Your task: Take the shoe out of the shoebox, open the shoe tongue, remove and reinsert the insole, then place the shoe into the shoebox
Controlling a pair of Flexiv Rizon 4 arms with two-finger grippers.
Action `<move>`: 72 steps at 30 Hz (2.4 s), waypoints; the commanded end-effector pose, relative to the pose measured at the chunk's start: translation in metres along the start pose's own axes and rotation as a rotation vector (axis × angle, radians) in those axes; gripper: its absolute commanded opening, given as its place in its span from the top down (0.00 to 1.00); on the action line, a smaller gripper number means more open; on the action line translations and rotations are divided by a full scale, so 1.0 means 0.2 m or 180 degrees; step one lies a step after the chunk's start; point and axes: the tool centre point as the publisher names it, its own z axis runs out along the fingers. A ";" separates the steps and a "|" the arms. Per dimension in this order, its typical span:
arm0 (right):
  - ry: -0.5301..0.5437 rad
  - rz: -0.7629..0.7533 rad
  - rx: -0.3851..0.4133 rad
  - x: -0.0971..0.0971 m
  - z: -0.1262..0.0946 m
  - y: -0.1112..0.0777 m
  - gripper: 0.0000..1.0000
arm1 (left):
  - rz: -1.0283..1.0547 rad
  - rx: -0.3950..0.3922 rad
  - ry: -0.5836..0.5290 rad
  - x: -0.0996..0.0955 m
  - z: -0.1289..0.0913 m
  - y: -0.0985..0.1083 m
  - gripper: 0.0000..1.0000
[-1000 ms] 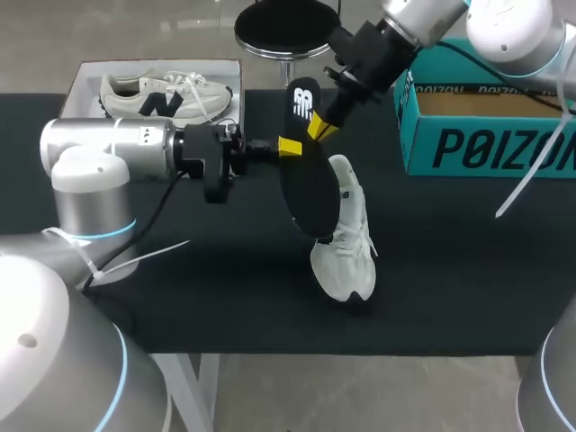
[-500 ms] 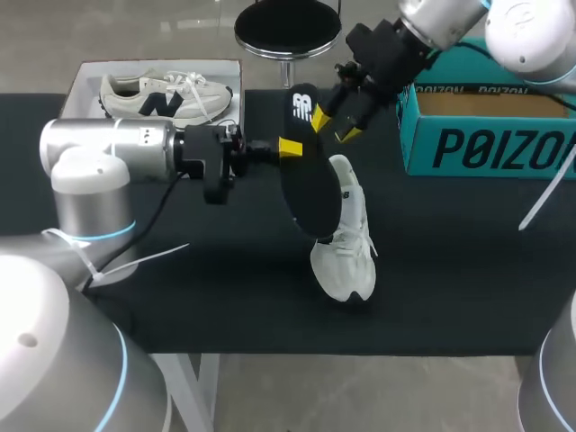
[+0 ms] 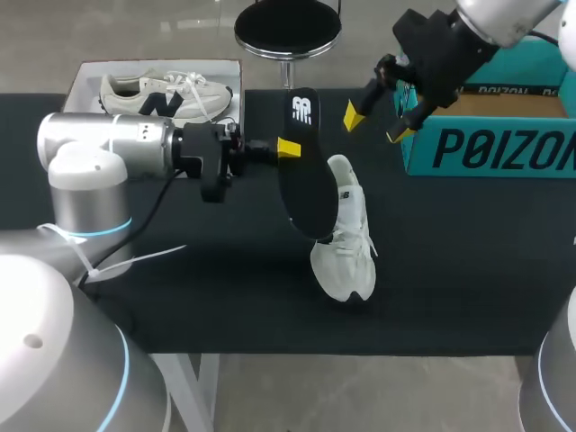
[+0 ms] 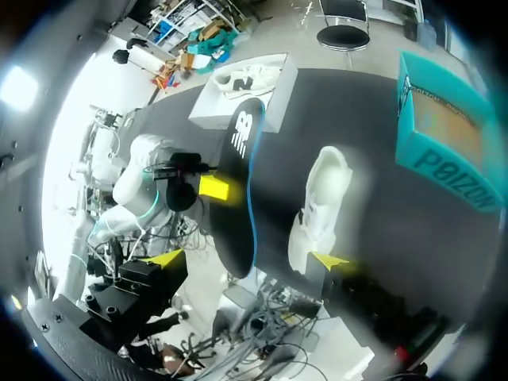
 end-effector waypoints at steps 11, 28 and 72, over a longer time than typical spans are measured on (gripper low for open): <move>-0.0094 -0.0094 -0.0393 0.07 -0.14 -0.17 0.00 | -0.0606 0.0092 -0.0032 0.00 0.03 0.02 1.00; -0.0213 -0.0235 -0.0571 0.09 -0.19 -0.15 0.00 | -0.3219 0.0402 -0.0074 0.05 0.07 -0.10 1.00; -0.0476 -0.0585 -0.0813 0.11 -0.33 -0.13 0.00 | -0.4734 0.0213 -0.0729 -0.02 0.02 -0.02 1.00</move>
